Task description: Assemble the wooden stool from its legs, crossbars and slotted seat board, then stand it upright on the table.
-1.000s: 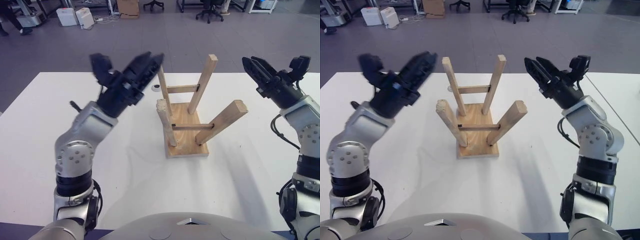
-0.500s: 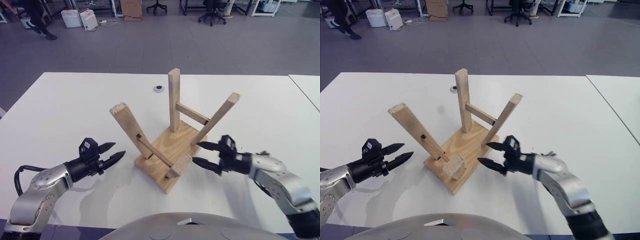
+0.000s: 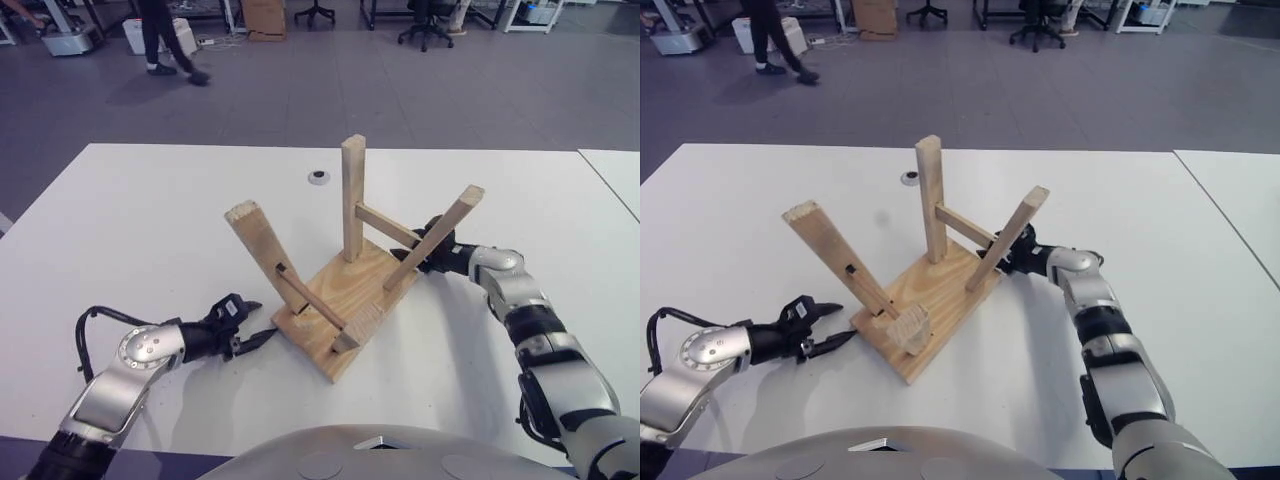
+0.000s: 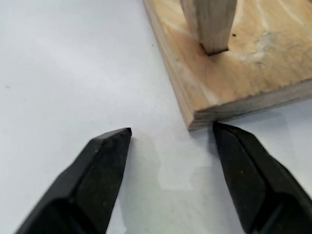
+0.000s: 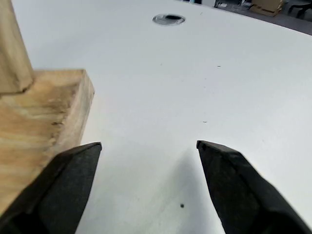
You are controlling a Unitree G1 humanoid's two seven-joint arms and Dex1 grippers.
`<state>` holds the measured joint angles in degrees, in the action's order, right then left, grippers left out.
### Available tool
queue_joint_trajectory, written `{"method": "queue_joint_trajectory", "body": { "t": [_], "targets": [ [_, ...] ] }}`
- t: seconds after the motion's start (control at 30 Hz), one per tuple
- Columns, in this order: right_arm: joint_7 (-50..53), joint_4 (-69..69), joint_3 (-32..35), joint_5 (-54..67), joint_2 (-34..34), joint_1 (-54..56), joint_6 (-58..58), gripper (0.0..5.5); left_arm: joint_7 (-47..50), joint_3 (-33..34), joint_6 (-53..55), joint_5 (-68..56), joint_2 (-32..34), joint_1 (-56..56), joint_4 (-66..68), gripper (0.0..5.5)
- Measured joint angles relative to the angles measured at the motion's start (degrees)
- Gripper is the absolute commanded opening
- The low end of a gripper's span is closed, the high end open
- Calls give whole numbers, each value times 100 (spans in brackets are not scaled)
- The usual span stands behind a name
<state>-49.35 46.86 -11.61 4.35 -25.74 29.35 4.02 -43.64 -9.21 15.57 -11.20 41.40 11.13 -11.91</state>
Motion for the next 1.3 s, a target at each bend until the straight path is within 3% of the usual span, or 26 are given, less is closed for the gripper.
{"method": "queue_joint_trajectory", "body": {
  "t": [0.1, 0.2, 0.4, 0.5, 0.6, 0.8, 0.9, 1.07, 1.3],
  "targets": [
    [-150, -396, 85, 20, -357, -513, 571, 368, 861, 29, -162, 223, -879, -1080, 1281, 309],
    [185, -1872, 566, 356, -489, -1685, 316, 368, 1586, 163, -126, 334, -1649, -1832, 2054, 309],
    [1653, -4753, 1434, 457, -482, -3913, -1201, 368, 2033, 1179, 25, 494, -1222, 5, 448, 309],
    [1921, -5790, 1323, 527, -239, -4618, -1838, 368, 2066, 921, 528, 514, -1269, 874, -733, 309],
    [2258, -6180, 1027, 489, 135, -4662, -2287, 368, 2180, 173, 768, 766, -1606, 775, -1073, 309],
    [2454, -6807, 1239, 661, 132, -4783, -3125, 368, 2442, 29, 1881, 770, -2037, 481, -1605, 309],
    [2480, -7506, 1780, 1300, 53, -4753, -3889, 368, 2423, 360, 2814, 223, -2006, 559, -2670, 309],
    [2416, -8640, 2930, 2949, -427, -4392, -4886, 368, 2074, 1590, 3914, -907, -1511, -156, -3870, 309],
    [2090, -8569, 2690, 2677, -898, -4557, -4617, 368, 1741, 1678, 4055, -1133, -1023, 100, -3924, 309]
  ]
}}
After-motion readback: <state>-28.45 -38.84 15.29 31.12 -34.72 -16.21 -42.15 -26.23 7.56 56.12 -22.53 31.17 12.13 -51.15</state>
